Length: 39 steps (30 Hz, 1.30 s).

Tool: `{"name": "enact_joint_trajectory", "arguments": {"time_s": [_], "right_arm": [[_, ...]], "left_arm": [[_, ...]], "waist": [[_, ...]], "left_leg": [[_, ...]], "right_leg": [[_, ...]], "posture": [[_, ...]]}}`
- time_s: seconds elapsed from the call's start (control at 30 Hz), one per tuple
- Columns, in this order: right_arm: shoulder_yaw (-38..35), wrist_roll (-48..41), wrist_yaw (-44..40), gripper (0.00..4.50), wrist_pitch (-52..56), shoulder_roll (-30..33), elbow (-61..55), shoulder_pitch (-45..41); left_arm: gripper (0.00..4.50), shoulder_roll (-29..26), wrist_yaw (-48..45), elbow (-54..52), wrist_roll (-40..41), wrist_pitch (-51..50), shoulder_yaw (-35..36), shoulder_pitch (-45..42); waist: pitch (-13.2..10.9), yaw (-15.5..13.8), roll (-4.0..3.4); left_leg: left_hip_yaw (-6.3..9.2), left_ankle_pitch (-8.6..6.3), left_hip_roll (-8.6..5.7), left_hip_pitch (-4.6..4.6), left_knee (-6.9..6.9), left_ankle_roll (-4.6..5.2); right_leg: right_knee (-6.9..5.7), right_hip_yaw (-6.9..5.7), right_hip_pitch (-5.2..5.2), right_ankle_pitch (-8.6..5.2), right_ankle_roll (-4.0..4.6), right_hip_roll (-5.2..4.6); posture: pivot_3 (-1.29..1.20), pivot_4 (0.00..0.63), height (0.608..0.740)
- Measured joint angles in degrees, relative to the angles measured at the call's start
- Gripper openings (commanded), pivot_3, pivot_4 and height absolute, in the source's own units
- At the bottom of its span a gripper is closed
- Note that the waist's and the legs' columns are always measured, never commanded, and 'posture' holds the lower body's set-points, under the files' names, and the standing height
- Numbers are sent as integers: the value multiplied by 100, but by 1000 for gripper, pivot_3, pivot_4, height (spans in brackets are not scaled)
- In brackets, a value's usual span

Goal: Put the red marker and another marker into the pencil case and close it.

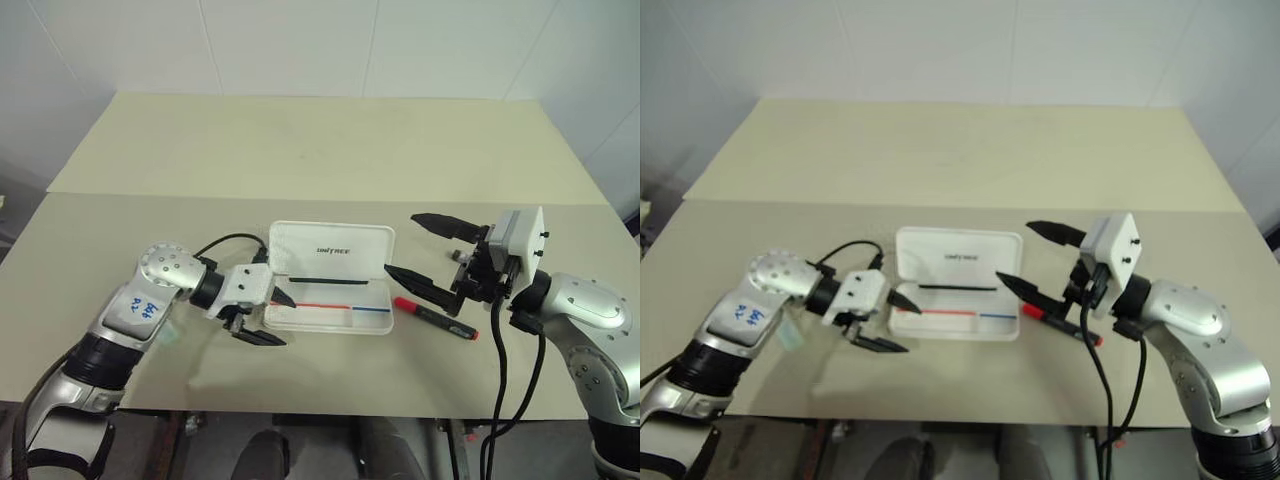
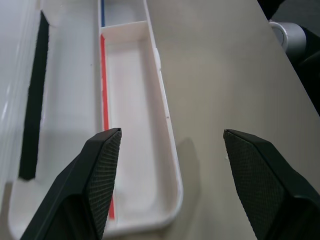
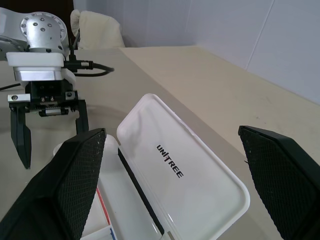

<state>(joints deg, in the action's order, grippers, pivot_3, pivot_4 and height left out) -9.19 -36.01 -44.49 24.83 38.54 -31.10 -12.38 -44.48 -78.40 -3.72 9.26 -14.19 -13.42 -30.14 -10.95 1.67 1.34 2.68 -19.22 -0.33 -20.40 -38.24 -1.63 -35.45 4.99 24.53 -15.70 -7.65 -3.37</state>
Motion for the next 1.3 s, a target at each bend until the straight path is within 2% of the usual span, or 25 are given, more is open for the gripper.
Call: {"name": "enact_joint_trajectory", "arguments": {"time_s": [0.17, 0.3, 0.47, 0.6, 0.73, 0.97, 1.2, 1.3], "right_arm": [[-9, -2, -113, 4500, -6, -7, 117, -16], [-279, -33, -348, 4500, 21, 279, 353, 302], [-627, -104, -673, 4500, 60, 671, 482, 674], [-792, 19, -1003, 4500, 1, 936, 880, 1114], [-792, 281, -1411, 4500, -180, 1134, 1377, 1394], [-471, 718, -1878, 4500, -588, 1192, 2309, 1243], [170, 1152, -2081, 4500, -892, 868, 3279, 792], [217, 1208, -2141, 4500, -963, 821, 3434, 691]], "left_arm": [[3419, -119, 139, -252, 437, -382, 487, 300], [3419, -212, 280, -316, 997, -714, 1217, 475], [4491, -290, 444, -540, 1896, -1464, 1888, 440], [4491, -409, 561, -689, 2485, -2039, 2256, 260], [4491, -504, 547, -713, 2763, -2266, 2358, 201], [4491, -753, 194, -703, 2829, -2283, 2210, 134], [4491, -933, 54, -524, 2644, -1909, 2133, 63], [4491, -956, 61, -477, 2618, -1875, 2132, 39]], "waist": [[0, -8, 1], [0, -17, 1], [-1, -13, 2], [-2, -15, 3], [-2, -4, 3], [-4, 12, 7], [-5, 3, 9], [-6, 0, 10]], "left_leg": [[1, 0, 2, -1, -3, 0], [0, 0, 2, -2, 0, 0], [-1, 0, 1, -2, -2, 0], [-7, 0, -2, 0, -2, 0], [-14, 0, -5, 3, -3, 0], [-21, 0, -1, 10, -4, -1], [-22, 1, -1, 9, -2, -2], [-21, 1, -2, 8, -5, -2]], "right_leg": [[0, 0, -1, 0, 0, -4], [3, -7, -2, -1, 1, -4], [2, -6, -3, 0, 1, -5], [2, -7, -5, 0, 1, -2], [0, -3, -6, 0, 1, -2], [-8, 2, -6, -2, 4, 6], [-7, -3, -6, -3, 7, 6], [-5, -1, -6, -3, 6, 2]], "posture": [[0, 150, 740], [0, 150, 740], [0, 150, 740], [0, 150, 740], [0, 150, 740], [0, 150, 740], [0, 150, 740], [0, 150, 740]]}}
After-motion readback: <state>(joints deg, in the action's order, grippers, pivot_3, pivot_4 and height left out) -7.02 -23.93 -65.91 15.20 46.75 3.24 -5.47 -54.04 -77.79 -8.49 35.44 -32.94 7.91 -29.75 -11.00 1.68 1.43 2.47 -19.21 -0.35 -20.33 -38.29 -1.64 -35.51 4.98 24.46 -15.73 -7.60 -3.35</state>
